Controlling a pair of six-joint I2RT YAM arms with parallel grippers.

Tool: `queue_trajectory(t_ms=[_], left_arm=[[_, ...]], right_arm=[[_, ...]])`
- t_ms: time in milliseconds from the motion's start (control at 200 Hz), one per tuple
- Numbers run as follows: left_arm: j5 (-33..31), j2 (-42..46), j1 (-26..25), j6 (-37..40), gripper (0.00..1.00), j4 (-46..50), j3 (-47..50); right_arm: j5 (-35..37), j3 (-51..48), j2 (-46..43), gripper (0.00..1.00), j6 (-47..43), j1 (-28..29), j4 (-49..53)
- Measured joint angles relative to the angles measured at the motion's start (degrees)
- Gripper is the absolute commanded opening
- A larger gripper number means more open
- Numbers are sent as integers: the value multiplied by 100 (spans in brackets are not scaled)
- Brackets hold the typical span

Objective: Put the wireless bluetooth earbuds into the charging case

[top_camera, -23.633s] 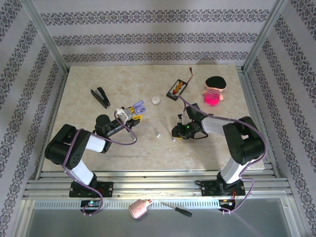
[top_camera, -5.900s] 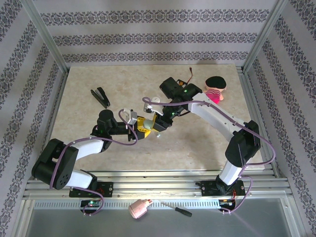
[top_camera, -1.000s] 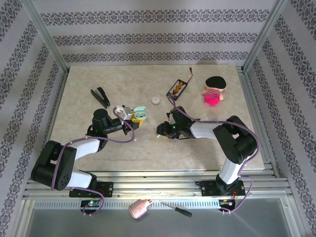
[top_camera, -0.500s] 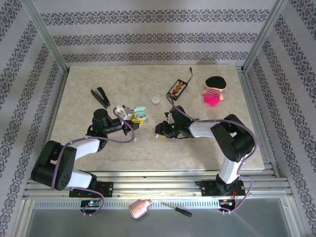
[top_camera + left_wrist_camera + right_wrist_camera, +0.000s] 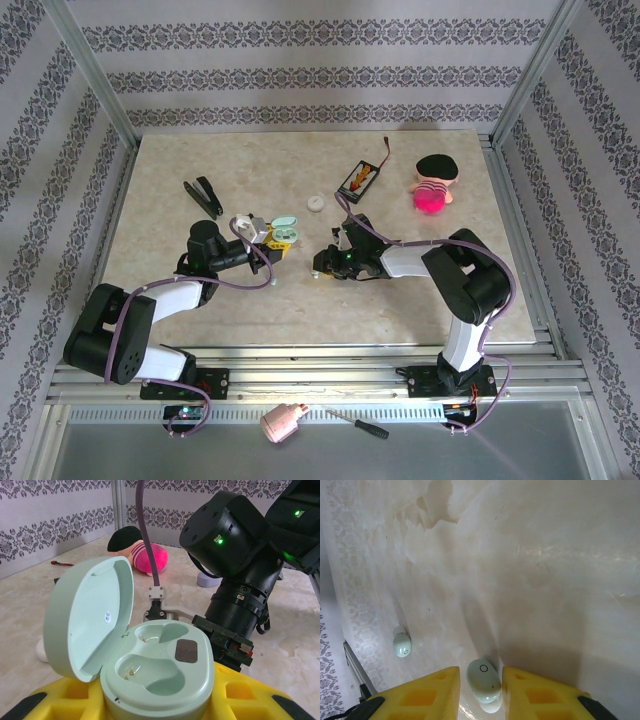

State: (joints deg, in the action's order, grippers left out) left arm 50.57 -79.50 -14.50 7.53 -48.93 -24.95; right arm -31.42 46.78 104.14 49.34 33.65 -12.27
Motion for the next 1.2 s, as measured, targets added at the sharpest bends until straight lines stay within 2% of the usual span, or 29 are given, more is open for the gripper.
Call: queue_trajectory(t_ms=[909, 1199], left_arm=[[-2, -50, 0, 0, 19, -39, 0], [-2, -50, 0, 0, 19, -39, 0]], right_arm=[[-404, 299, 243, 27, -457, 114, 267], [-400, 321, 267, 20, -544, 133, 306]])
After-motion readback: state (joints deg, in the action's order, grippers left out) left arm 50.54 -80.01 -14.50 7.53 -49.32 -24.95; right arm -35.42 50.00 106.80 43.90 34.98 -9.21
